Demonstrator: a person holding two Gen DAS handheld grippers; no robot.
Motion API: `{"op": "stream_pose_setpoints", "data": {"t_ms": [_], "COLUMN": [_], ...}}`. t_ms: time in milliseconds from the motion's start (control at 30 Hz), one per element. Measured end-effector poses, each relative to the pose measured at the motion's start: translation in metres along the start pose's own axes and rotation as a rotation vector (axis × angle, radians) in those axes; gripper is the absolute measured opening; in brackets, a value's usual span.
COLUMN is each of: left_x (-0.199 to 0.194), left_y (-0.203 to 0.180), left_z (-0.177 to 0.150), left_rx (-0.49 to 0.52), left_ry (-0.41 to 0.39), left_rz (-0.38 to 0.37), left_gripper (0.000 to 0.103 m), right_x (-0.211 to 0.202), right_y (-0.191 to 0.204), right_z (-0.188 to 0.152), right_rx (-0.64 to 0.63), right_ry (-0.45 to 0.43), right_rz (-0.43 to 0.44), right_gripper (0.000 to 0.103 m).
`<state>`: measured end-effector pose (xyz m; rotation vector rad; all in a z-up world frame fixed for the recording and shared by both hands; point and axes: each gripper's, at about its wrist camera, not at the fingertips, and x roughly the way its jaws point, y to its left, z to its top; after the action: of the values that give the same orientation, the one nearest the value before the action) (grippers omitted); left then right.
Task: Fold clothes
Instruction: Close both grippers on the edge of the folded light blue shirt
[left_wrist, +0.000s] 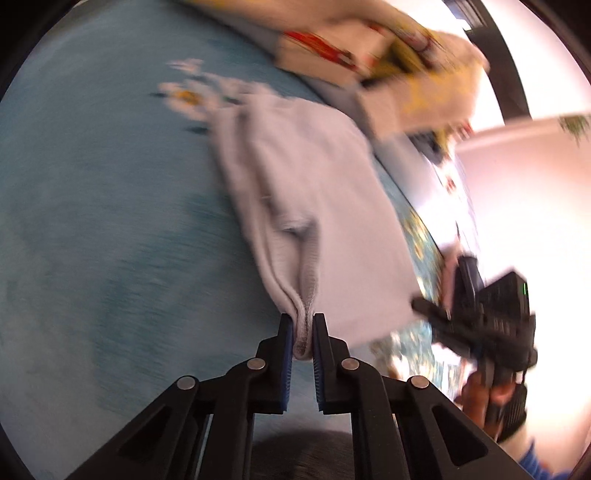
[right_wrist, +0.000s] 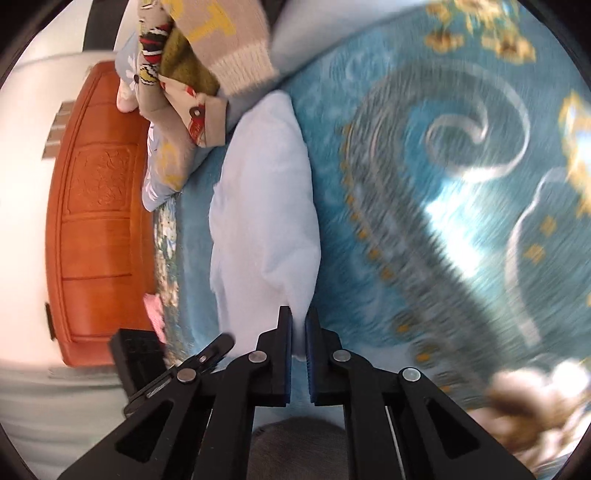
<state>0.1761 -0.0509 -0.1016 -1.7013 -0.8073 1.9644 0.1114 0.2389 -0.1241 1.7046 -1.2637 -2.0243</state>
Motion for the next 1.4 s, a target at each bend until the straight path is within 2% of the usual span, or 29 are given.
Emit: {"op": "stream_pose_setpoints", "data": {"t_ms": [200, 367, 500, 600, 733, 800, 867, 1000, 1067, 1133, 1267, 1400], "left_x": [0.041, 0.079, 0.085, 0.084, 0.066, 0.048, 0.032, 0.018, 0.013, 0.021, 0.049, 0.085], "left_y": [-0.063, -0.106, -0.118, -0.110, -0.093, -0.075, -0.056, -0.028, -0.016, -0.009, 0.001, -0.005], "left_z": [-0.007, -0.007, -0.006, -0.005, 0.002, 0.011, 0.024, 0.064, 0.085, 0.106, 0.146, 0.165], "left_rx": [0.091, 0.154, 0.176, 0.143, 0.127, 0.098, 0.056, 0.000, -0.019, -0.014, 0.016, 0.064], "left_ry": [0.121, 0.193, 0.206, 0.218, 0.184, 0.131, 0.080, -0.010, -0.052, -0.049, 0.017, 0.082], "left_rz": [-0.018, -0.033, -0.020, -0.058, -0.034, -0.023, -0.002, 0.028, 0.037, 0.034, 0.020, -0.026], "left_gripper": [0.010, 0.010, 0.010, 0.014, 0.014, 0.019, 0.030, 0.035, 0.050, 0.056, 0.057, 0.057], "right_x": [-0.049, -0.074, -0.078, -0.068, -0.062, -0.064, -0.066, -0.084, -0.095, -0.096, -0.081, -0.060], "right_y": [-0.018, -0.033, -0.049, -0.058, -0.069, -0.070, -0.071, -0.070, -0.069, -0.075, -0.096, -0.108], "right_z": [0.032, 0.060, 0.074, 0.075, 0.075, 0.074, 0.072, 0.063, 0.048, 0.028, -0.015, -0.040], "right_rx": [-0.115, -0.147, -0.121, -0.108, -0.081, -0.080, -0.078, -0.065, -0.037, 0.022, 0.179, 0.304], "right_ry": [0.027, 0.023, 0.019, 0.031, 0.017, 0.002, -0.013, -0.117, -0.181, -0.225, -0.275, -0.300], "right_rz": [-0.099, -0.168, -0.183, -0.195, -0.205, -0.219, -0.233, -0.289, -0.247, -0.185, -0.084, -0.005], "right_gripper": [0.006, 0.006, 0.006, 0.006, 0.007, 0.009, 0.010, 0.024, 0.037, 0.052, 0.054, 0.054]}}
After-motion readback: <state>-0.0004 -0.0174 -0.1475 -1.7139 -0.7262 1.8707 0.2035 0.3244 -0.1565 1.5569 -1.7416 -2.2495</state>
